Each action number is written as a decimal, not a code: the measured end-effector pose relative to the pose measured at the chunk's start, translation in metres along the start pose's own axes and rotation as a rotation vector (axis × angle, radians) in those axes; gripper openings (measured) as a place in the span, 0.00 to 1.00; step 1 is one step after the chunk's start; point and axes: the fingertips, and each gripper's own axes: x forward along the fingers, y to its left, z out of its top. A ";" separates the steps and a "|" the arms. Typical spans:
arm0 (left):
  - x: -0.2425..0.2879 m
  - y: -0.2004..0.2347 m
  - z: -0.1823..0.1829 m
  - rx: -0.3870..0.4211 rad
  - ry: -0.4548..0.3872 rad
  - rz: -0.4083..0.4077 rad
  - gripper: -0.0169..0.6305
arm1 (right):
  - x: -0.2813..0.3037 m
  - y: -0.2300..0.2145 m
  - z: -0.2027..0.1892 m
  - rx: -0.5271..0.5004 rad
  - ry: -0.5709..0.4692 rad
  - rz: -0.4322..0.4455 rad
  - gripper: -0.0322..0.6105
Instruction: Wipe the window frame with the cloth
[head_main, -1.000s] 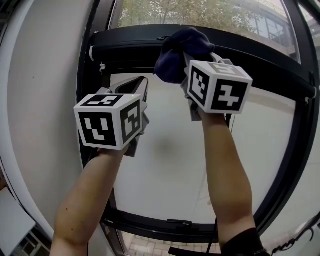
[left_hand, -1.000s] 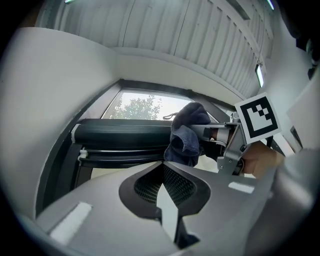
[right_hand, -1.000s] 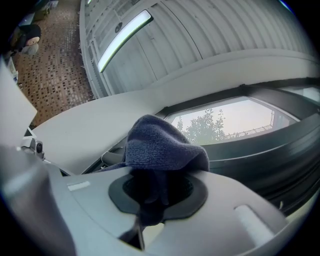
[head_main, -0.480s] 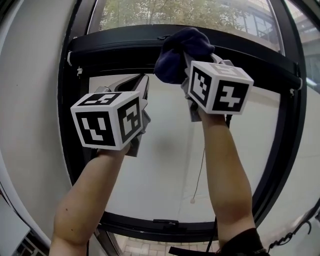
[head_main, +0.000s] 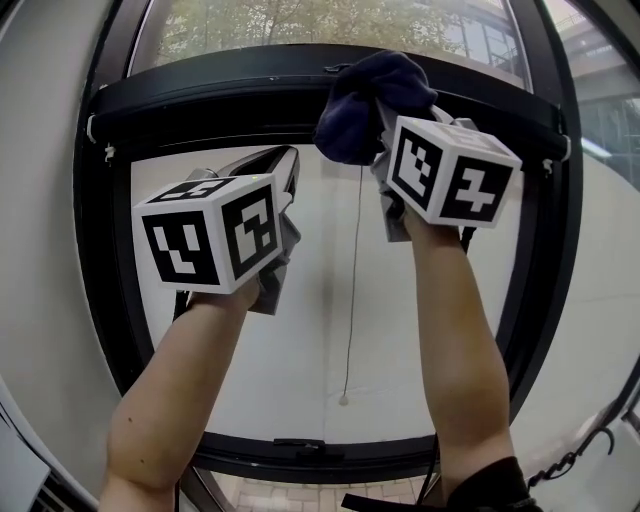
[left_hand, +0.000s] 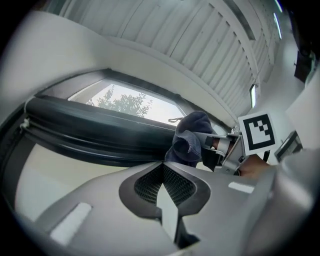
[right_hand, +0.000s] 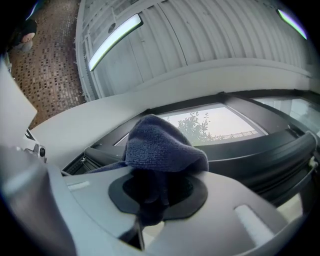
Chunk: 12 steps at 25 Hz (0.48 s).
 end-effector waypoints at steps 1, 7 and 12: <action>0.004 -0.008 -0.004 -0.039 0.006 -0.025 0.02 | -0.004 -0.008 0.000 0.020 -0.002 -0.002 0.14; 0.029 -0.049 -0.004 -0.024 -0.009 -0.045 0.02 | -0.025 -0.056 0.009 0.003 -0.008 -0.044 0.14; 0.046 -0.074 -0.008 -0.023 -0.014 -0.078 0.02 | -0.036 -0.083 0.010 -0.060 -0.008 -0.088 0.14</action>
